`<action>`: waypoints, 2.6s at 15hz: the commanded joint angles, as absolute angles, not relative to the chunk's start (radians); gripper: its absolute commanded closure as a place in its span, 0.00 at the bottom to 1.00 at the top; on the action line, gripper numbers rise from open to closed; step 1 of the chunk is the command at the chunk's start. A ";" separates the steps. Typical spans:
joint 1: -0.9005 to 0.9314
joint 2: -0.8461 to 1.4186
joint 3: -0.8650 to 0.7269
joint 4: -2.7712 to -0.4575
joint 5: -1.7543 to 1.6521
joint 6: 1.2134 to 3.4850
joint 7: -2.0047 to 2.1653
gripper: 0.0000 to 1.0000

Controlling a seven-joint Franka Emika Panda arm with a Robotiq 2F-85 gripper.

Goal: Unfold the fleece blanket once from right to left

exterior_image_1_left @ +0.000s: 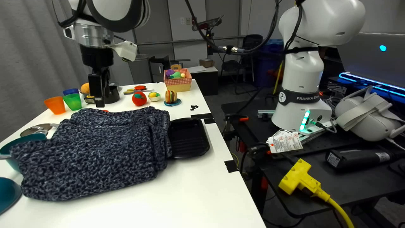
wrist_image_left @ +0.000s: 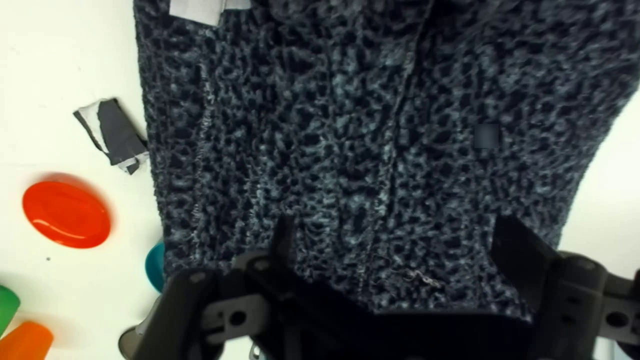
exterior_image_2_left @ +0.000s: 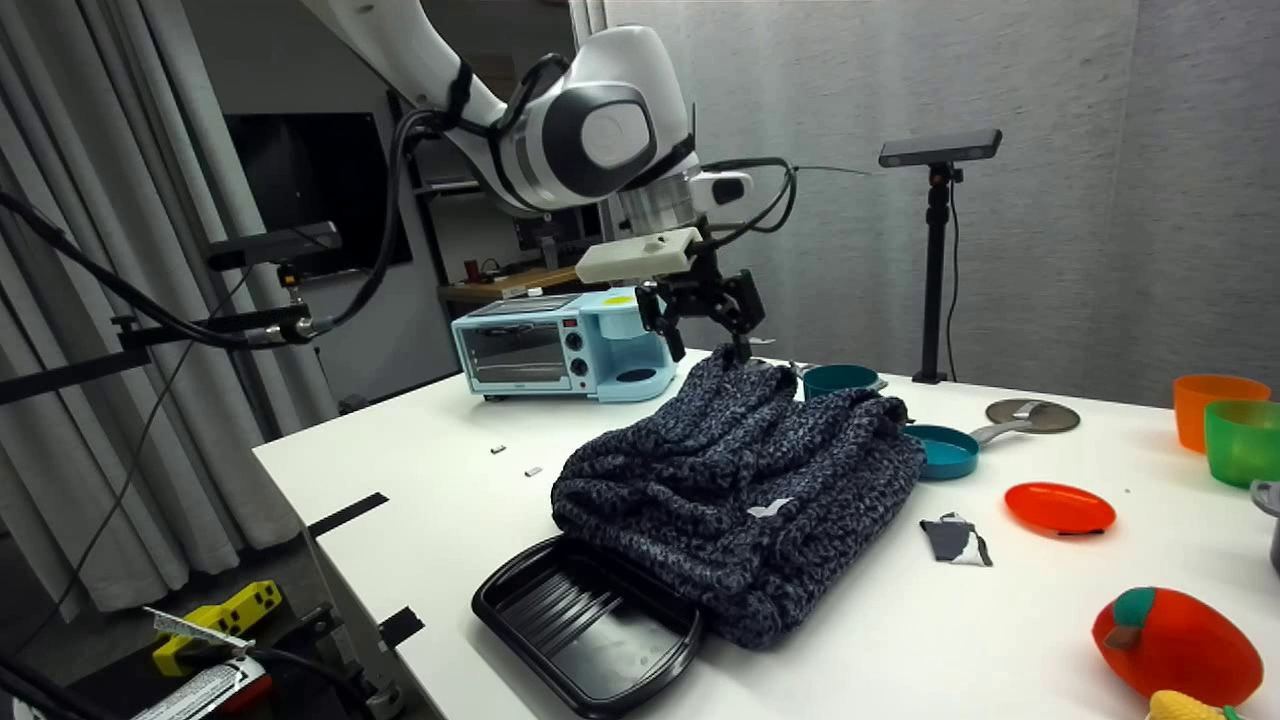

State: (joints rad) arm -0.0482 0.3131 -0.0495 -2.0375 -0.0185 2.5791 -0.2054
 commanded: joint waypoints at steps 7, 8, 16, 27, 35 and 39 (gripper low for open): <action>-0.129 0.552 -0.029 -1.895 -0.005 2.632 -0.202 0.00; -0.129 0.561 -0.020 -1.882 -0.002 2.627 -0.204 0.00; -0.126 0.586 0.024 -1.821 0.009 2.575 -0.212 0.00; -0.144 0.588 0.050 -1.778 0.063 2.424 -0.249 0.23; -0.145 0.591 0.053 -1.764 0.084 2.396 -0.248 0.92; -0.136 0.595 0.042 -1.763 0.069 2.415 -0.236 1.00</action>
State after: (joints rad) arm -0.1256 0.5743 0.0357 -1.7994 0.0509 2.4306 -0.2184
